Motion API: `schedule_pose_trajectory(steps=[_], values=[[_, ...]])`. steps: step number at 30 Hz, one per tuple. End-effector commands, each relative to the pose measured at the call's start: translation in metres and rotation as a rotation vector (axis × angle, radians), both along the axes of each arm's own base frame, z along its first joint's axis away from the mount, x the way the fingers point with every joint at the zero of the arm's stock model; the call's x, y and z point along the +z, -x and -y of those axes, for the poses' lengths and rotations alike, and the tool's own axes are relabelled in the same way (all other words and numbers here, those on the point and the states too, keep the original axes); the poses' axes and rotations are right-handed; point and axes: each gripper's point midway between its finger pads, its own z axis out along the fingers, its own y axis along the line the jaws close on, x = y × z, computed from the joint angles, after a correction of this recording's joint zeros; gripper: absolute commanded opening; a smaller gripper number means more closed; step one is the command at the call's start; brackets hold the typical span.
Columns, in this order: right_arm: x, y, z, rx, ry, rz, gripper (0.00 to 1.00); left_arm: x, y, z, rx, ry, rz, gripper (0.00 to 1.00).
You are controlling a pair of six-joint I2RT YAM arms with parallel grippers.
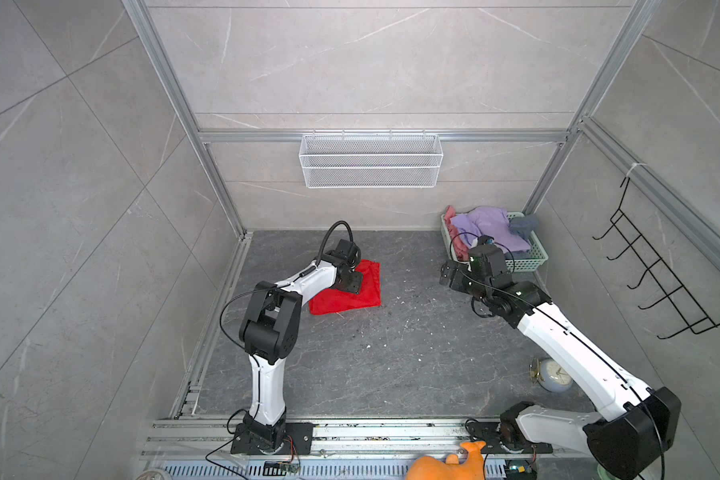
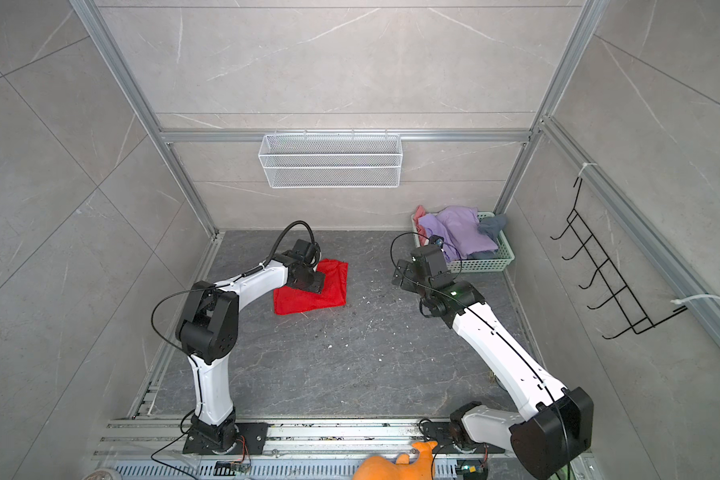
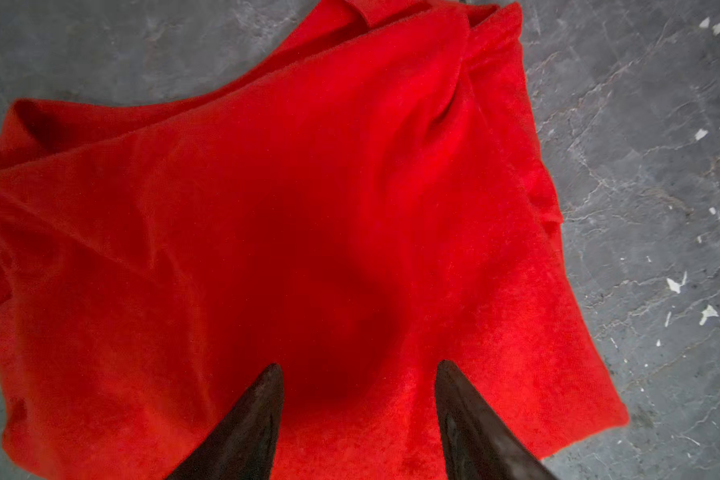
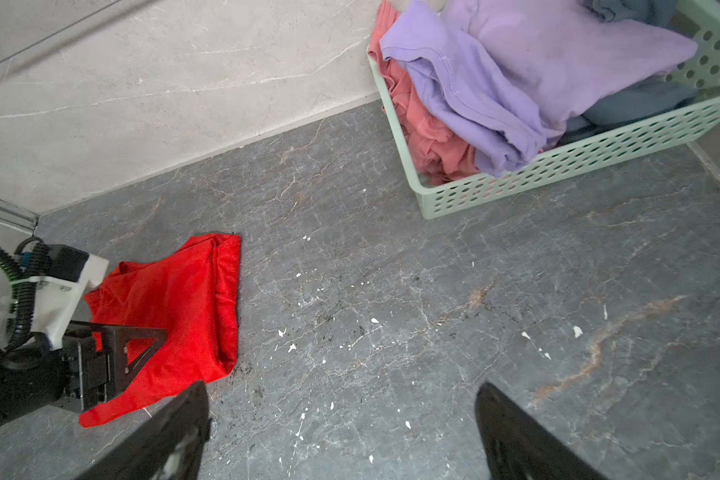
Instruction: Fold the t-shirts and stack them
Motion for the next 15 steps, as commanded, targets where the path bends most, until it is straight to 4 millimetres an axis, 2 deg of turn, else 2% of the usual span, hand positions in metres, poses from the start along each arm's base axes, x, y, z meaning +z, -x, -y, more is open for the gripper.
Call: schedule_pose_trajectory(steps=[1, 6, 9, 15], values=[[-0.005, 0.009, 0.009, -0.017, 0.034, -0.018, 1.00, -0.007, -0.010, 0.001, -0.023, -0.044, -0.024, 0.61], [-0.002, 0.010, 0.010, -0.021, 0.035, -0.011, 1.00, -0.036, -0.017, -0.019, 0.126, -0.116, -0.122, 0.61], [0.000, 0.012, 0.012, -0.025, 0.035, -0.006, 1.00, -0.044, -0.020, -0.038, 0.244, -0.115, -0.155, 0.61], [0.001, 0.015, 0.013, -0.023, 0.029, 0.002, 1.00, -0.054, -0.017, -0.104, 0.589, 0.030, -0.213, 0.61]])
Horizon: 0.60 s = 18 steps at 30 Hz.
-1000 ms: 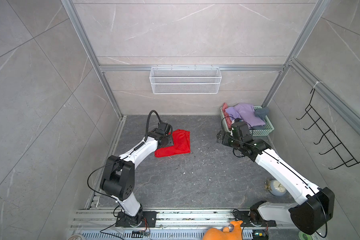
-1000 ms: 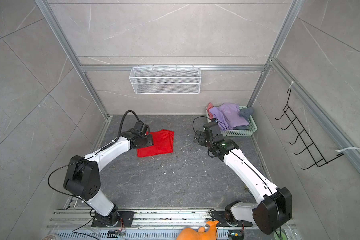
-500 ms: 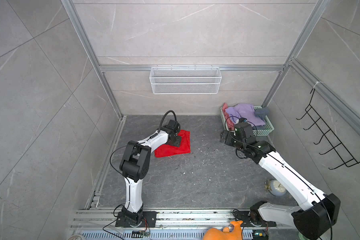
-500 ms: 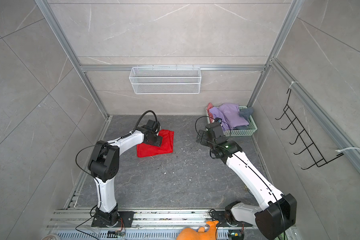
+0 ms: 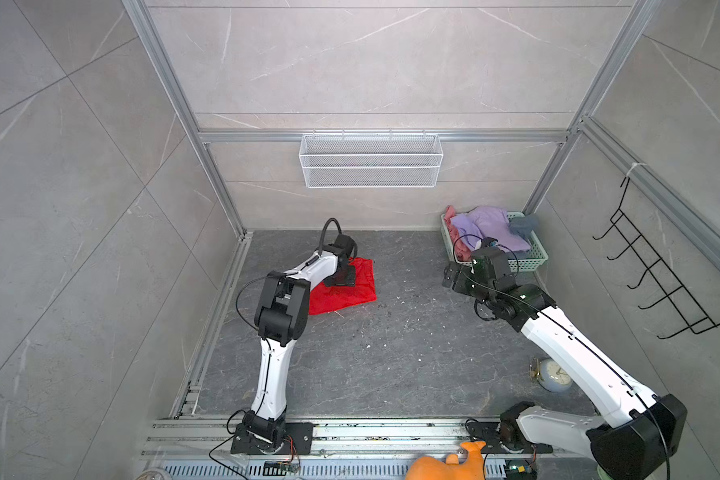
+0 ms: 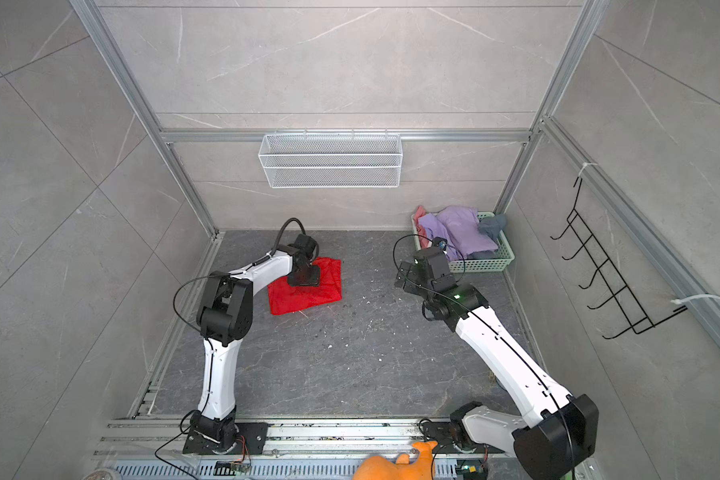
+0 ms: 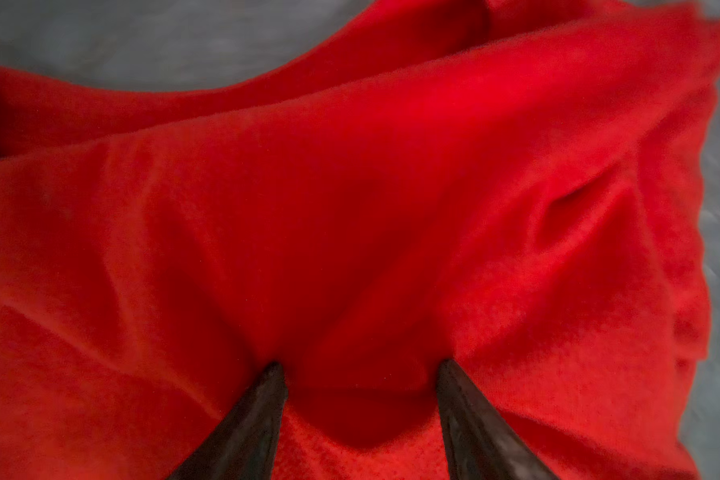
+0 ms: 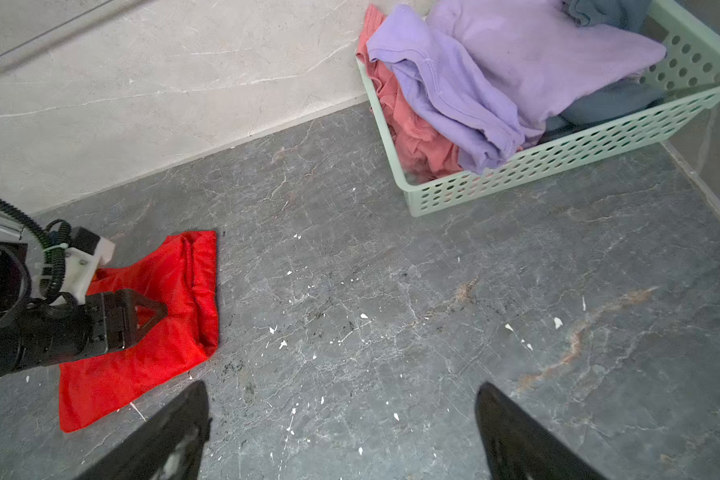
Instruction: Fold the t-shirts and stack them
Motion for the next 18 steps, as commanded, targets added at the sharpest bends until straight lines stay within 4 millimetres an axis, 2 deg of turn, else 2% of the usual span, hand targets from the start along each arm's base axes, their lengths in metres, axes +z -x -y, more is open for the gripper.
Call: schedule_pose_trajectory(steps=[1, 5, 10, 15, 18], values=[[-0.001, 0.006, 0.005, -0.007, 0.016, 0.000, 1.00, -0.020, 0.022, -0.069, 0.302, 0.038, -0.097, 0.61], [-0.001, 0.007, 0.006, -0.004, 0.017, 0.005, 1.00, -0.018, 0.046, -0.119, 0.483, 0.046, -0.089, 0.61], [0.000, 0.008, 0.004, 0.008, 0.010, 0.016, 1.00, -0.017, 0.097, -0.176, 0.722, 0.101, -0.050, 0.61], [0.003, 0.006, 0.001, 0.023, 0.009, 0.025, 1.00, -0.015, 0.150, -0.222, 0.921, 0.127, -0.018, 0.61], [0.003, 0.004, -0.002, 0.036, 0.007, 0.025, 1.00, -0.017, 0.180, -0.241, 1.051, 0.173, 0.018, 0.61]])
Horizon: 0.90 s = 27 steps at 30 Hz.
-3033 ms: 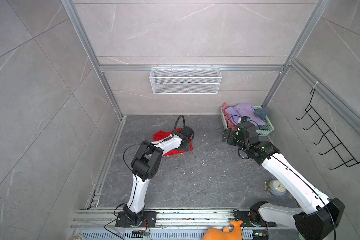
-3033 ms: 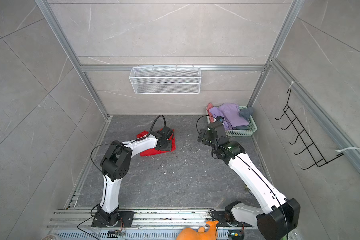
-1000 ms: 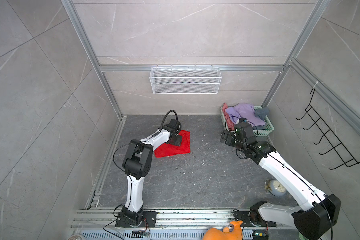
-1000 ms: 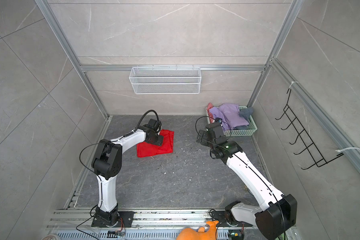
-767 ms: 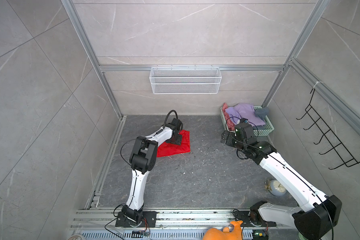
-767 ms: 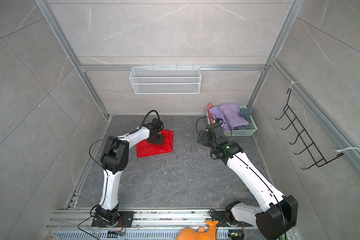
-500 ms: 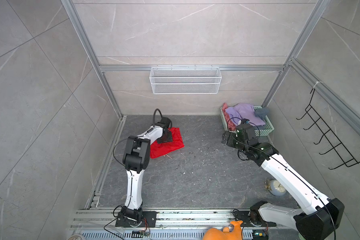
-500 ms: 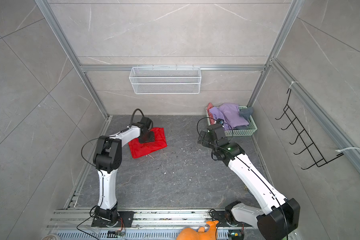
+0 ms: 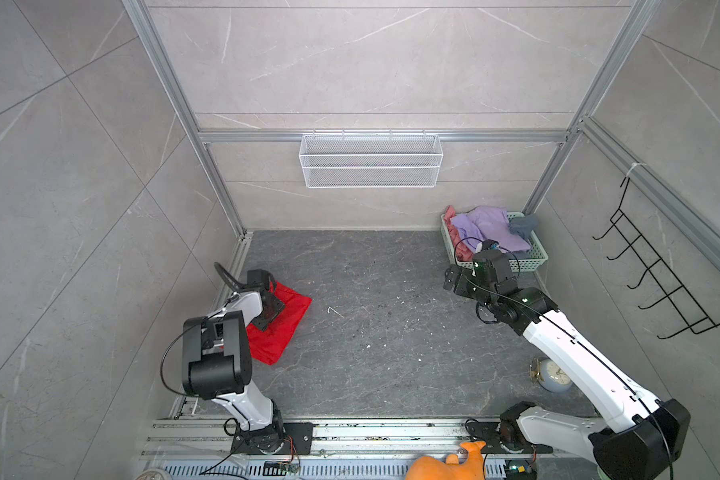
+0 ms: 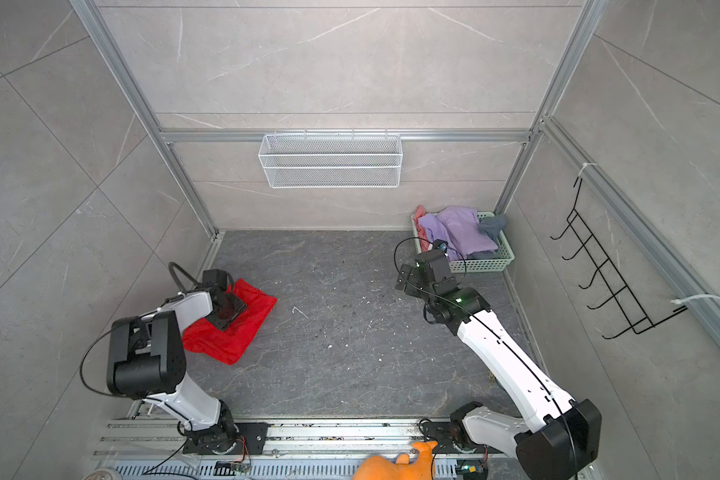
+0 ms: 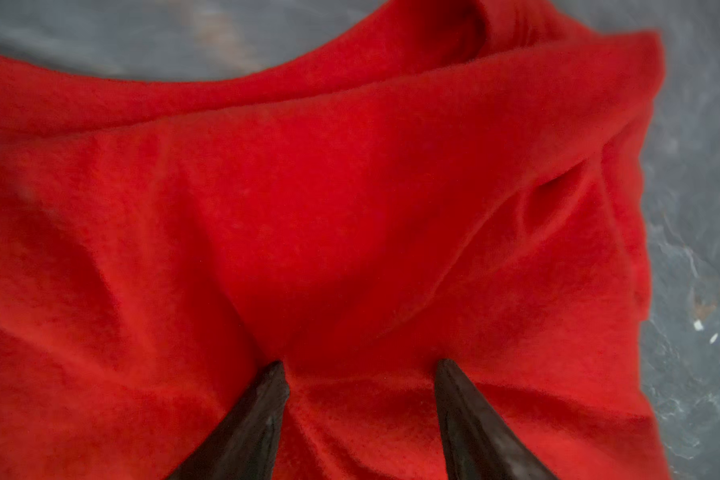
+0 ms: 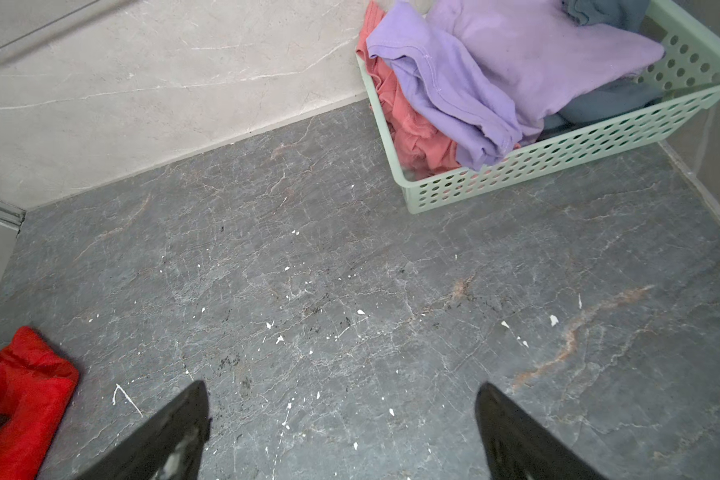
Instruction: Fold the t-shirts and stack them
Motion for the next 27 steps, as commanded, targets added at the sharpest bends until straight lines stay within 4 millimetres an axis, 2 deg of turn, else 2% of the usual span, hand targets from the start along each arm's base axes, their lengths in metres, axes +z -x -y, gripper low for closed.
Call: schedule_pose_trajectory(steps=[1, 8, 15, 21, 27], values=[[0.007, -0.001, -0.004, 0.025, -0.008, 0.025, 1.00, -0.017, 0.047, -0.016, 0.178, 0.050, -0.044, 0.62], [0.006, 0.001, -0.006, 0.037, -0.015, 0.020, 1.00, -0.016, 0.078, -0.042, 0.343, 0.084, -0.003, 0.62], [0.004, 0.006, -0.003, 0.026, -0.020, 0.018, 1.00, -0.009, 0.090, -0.055, 0.474, 0.065, 0.050, 0.63], [0.003, 0.011, 0.002, 0.013, -0.019, 0.014, 1.00, -0.005, 0.086, -0.066, 0.552, 0.055, 0.096, 0.63], [0.002, 0.018, 0.010, -0.011, -0.004, 0.015, 1.00, 0.002, 0.070, -0.069, 0.517, 0.068, 0.115, 0.63]])
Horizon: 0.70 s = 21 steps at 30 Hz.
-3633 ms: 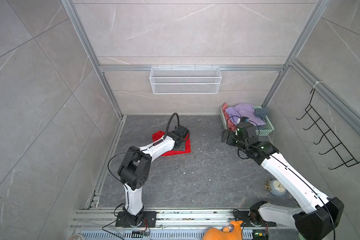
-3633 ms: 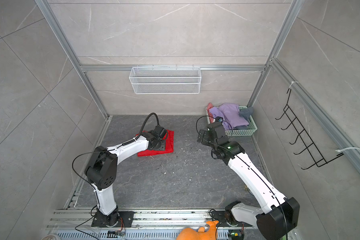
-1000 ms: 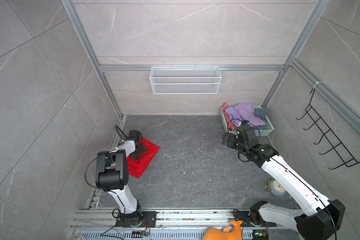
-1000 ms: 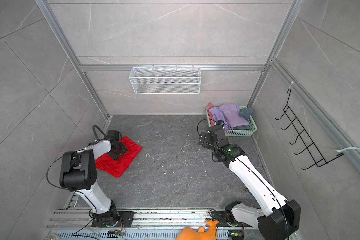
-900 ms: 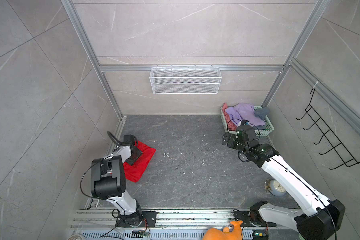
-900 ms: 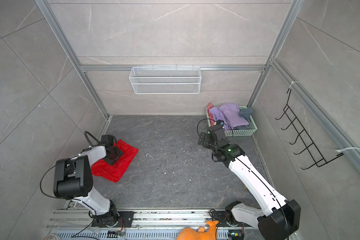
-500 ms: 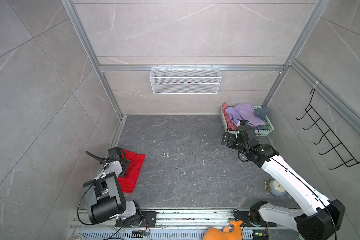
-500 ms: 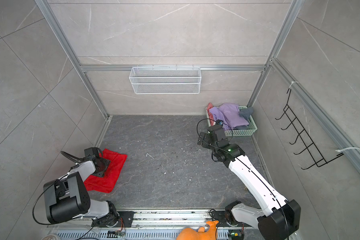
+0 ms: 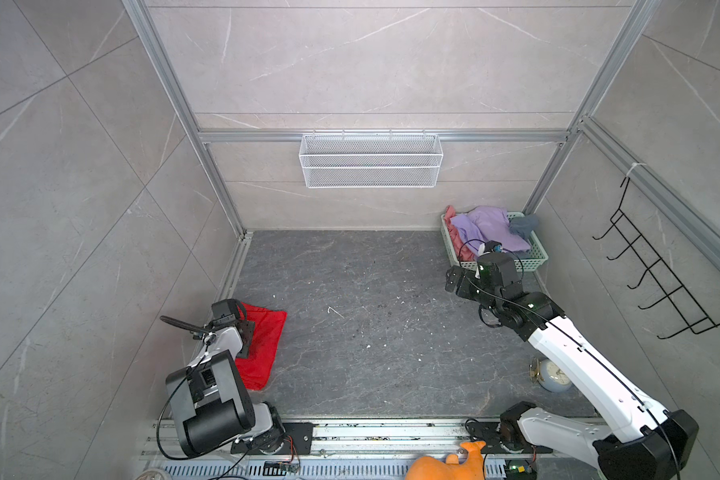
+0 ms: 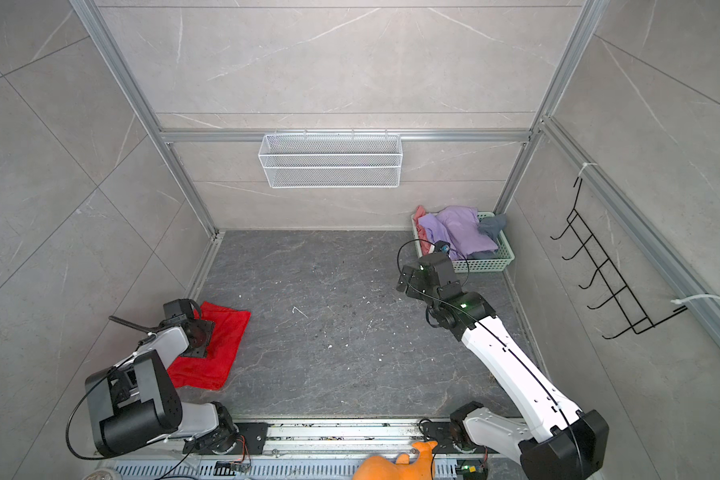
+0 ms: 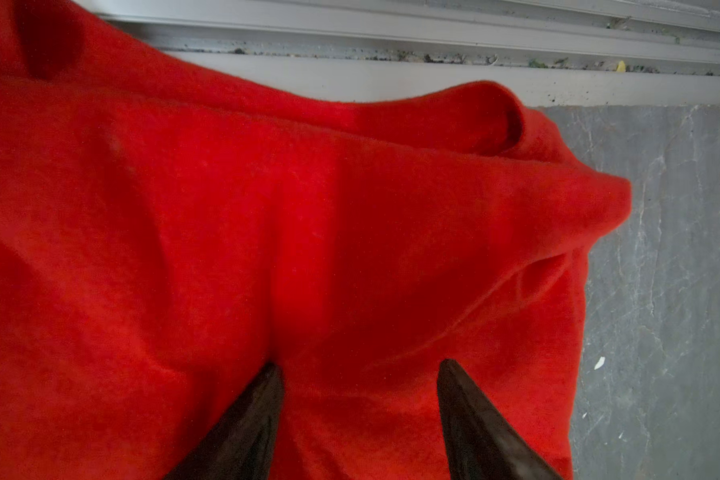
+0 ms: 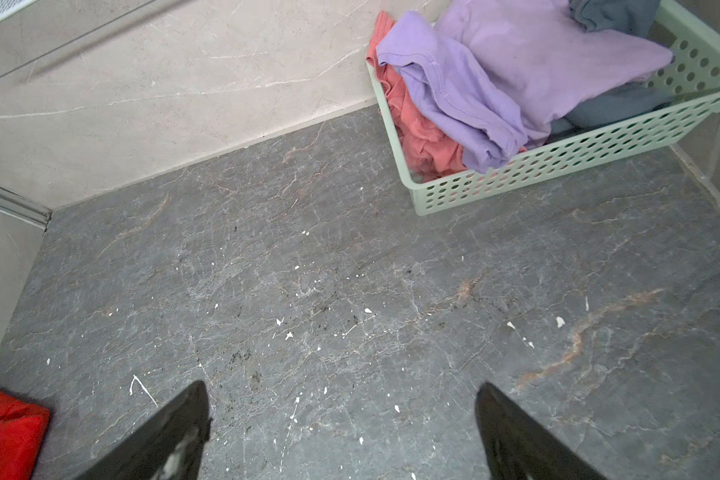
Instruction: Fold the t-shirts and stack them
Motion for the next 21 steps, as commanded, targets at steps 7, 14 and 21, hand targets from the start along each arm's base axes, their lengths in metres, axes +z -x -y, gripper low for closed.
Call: schedule_pose_trajectory(steps=[7, 14, 21], values=[[-0.004, 0.006, 0.015, -0.056, 0.049, -0.004, 1.00, 0.055, -0.012, -0.004, -0.080, -0.063, 0.080, 0.64], [0.004, -0.014, 0.022, -0.084, 0.143, 0.036, 1.00, 0.148, -0.058, 0.023, -0.444, -0.146, 0.288, 0.76], [0.012, -0.040, 0.036, -0.127, 0.243, 0.113, 1.00, 0.209, -0.098, 0.085, -0.844, -0.383, 0.390, 0.87]])
